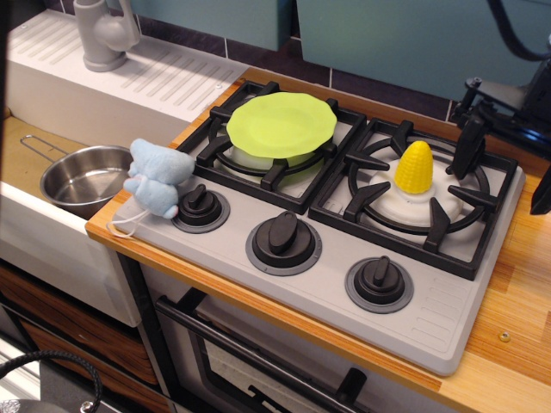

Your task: End effector reaching corn

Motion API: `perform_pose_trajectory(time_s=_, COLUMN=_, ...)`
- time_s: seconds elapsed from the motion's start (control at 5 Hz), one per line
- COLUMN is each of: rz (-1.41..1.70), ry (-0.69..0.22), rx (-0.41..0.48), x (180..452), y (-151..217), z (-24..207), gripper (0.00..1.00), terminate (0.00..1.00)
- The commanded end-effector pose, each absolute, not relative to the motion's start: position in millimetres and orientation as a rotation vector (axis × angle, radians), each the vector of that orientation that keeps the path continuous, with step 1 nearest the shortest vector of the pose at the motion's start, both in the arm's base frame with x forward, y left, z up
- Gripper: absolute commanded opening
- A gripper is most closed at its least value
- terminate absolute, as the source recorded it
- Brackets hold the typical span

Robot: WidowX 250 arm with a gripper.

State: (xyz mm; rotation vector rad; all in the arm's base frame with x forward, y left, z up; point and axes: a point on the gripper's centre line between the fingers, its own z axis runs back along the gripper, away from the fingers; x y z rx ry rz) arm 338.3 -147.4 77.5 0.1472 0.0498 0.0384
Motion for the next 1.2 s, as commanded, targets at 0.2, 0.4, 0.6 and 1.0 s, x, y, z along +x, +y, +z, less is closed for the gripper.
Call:
perform_pose_trajectory(time_s=0.2, rz=0.008, ry=-0.018, rx=0.143, x=361, y=-122, z=100, gripper=1.00, terminate=0.00)
perform_pose_trajectory(time_s=0.4, rz=-0.036, ry=-0.036, rx=0.164, x=366, y=-102, z=97, gripper=1.00, terminate=0.00)
perform_pose_trajectory(time_s=0.6, rz=-0.042, ry=-0.039, rx=0.170, x=367, y=-97, z=97, gripper=1.00, terminate=0.00)
perform_pose_trajectory(time_s=1.0, rz=-0.049, ry=-0.056, rx=0.177, x=369, y=-90, z=94, gripper=1.00, terminate=0.00)
